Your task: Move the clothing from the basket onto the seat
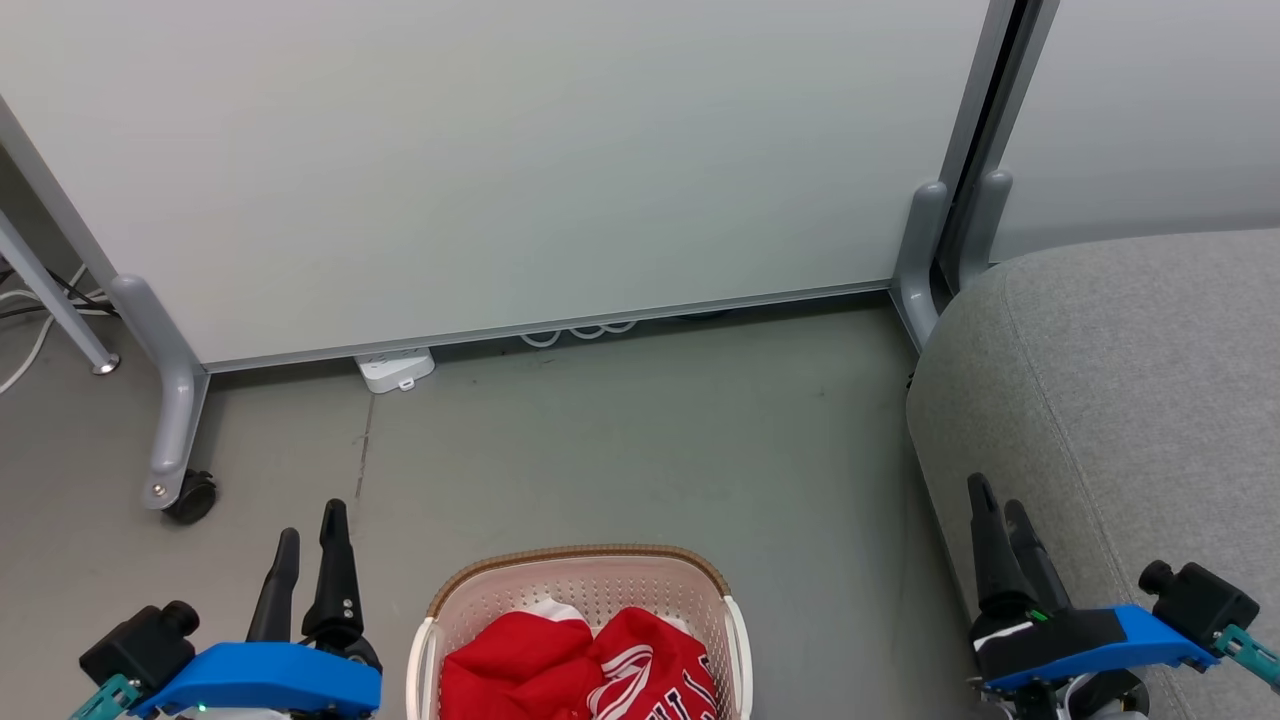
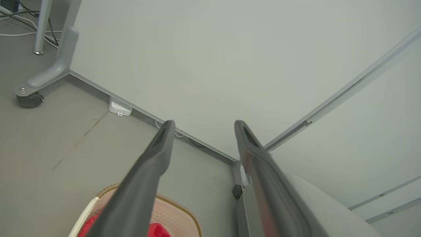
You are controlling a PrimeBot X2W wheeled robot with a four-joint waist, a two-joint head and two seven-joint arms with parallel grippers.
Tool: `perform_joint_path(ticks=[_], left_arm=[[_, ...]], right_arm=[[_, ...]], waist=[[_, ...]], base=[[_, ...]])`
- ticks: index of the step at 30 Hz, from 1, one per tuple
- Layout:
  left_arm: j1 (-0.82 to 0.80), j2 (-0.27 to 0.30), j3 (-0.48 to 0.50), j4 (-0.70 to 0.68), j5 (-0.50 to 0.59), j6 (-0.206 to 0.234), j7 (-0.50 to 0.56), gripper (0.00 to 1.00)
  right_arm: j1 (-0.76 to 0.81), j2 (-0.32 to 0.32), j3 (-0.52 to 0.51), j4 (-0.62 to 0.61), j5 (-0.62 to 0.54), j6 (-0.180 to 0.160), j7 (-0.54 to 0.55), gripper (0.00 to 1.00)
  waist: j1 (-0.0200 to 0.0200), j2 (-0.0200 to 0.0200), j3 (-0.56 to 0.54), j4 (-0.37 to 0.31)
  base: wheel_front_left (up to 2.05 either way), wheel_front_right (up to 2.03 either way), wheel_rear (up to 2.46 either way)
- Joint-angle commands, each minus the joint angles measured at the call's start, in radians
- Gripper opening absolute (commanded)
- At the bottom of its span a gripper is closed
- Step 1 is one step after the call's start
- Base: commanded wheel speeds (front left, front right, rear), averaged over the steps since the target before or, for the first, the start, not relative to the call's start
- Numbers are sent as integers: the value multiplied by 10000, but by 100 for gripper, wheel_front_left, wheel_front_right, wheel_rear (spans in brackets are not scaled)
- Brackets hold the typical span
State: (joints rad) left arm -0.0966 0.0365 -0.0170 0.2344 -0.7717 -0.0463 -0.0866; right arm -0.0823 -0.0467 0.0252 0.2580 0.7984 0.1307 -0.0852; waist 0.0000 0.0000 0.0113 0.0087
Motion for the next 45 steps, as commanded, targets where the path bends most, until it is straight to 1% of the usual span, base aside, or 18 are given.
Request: perform_joint_path(ticks=[1, 26, 45], left_arm=[[-257, 99, -71, -80, 356, 40, -98, 100], [-347, 128, -525, -29, 3156, 208, -796, 100], [-431, 143, -784, 83, 4722, 277, -1240, 100]], right_arm=[[-297, -34, 60, -53, -353, 0, -105, 100], [-392, -42, 415, 267, -3312, 0, -804, 100], [-488, -47, 666, 471, -5084, -1, -1241, 100]], waist=[[0, 0, -3, 5], [0, 0, -10, 54], [0, 0, -3, 87]], base=[[0, 0, 0], [0, 0, 0], [0, 0, 0]])
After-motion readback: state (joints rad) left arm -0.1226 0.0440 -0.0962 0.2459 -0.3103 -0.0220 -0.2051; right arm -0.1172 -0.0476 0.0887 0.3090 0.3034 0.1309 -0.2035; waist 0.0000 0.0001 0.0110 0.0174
